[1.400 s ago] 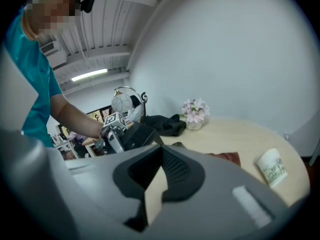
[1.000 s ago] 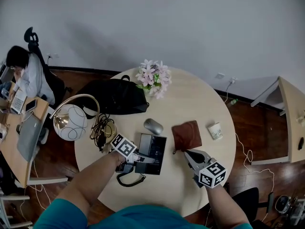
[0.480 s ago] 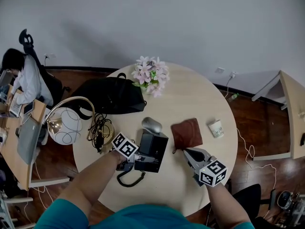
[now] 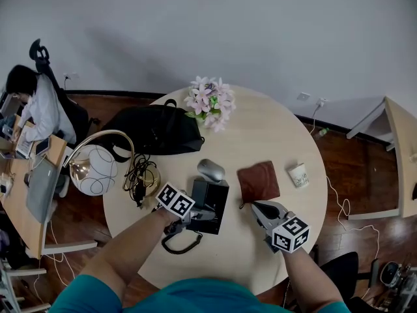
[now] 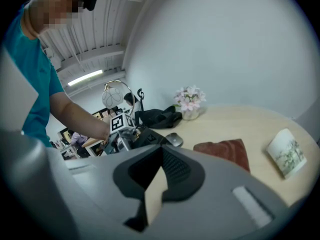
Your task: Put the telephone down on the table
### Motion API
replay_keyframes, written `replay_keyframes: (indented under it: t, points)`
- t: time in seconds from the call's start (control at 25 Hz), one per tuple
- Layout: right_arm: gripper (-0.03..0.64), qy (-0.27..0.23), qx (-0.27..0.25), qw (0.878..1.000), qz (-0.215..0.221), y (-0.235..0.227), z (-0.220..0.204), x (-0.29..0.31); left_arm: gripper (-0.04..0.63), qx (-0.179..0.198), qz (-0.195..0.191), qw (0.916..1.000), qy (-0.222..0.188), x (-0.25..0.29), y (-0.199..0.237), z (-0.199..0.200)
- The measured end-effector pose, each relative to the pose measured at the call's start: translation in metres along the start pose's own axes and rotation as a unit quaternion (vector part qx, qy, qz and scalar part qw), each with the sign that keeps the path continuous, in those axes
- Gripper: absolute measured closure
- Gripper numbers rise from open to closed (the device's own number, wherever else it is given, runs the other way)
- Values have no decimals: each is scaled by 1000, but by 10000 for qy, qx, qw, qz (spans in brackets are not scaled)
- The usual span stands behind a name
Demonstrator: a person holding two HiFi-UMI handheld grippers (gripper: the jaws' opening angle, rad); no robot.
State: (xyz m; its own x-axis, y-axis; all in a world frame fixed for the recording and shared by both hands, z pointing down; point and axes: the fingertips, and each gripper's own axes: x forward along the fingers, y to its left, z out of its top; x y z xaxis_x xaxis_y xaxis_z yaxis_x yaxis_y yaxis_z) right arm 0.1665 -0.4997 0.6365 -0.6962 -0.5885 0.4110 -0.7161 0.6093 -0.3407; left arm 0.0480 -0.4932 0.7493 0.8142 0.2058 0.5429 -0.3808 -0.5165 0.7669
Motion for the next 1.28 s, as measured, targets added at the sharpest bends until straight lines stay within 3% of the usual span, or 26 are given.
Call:
replay_keyframes:
  t: [0.12, 0.28, 0.52, 0.88, 1.0, 1.08, 1.28]
  points:
    - [614, 28, 10, 10000, -13, 1, -2, -1, 220, -241, -85, 9996, -138, -2, -2, 4]
    - [614, 81, 19, 10000, -47, 2, -6, -5, 166, -251, 103, 9994, -220, -3, -4, 5]
    - [614, 106, -12, 9999, -36, 8, -7, -6, 137, 308, 1132, 9931, -87, -22, 14, 3]
    - [614, 85, -20, 10000, -39, 17, -1, -7, 142, -13, 1049, 9878, -1155, -59, 6, 3]
    - [614, 70, 0, 9999, -94, 20, 1, -10, 182, 93, 1050, 9858, -1304, -71, -3, -9]
    - [614, 63, 18, 9999, -143, 22, 2, -11, 245, 216, 1050, 9839, -1428, -80, -9, -17]
    - [614, 13, 53, 9995, -306, 40, 6, -14, 592, 672, 1045, 9710, -2043, -114, -29, -28]
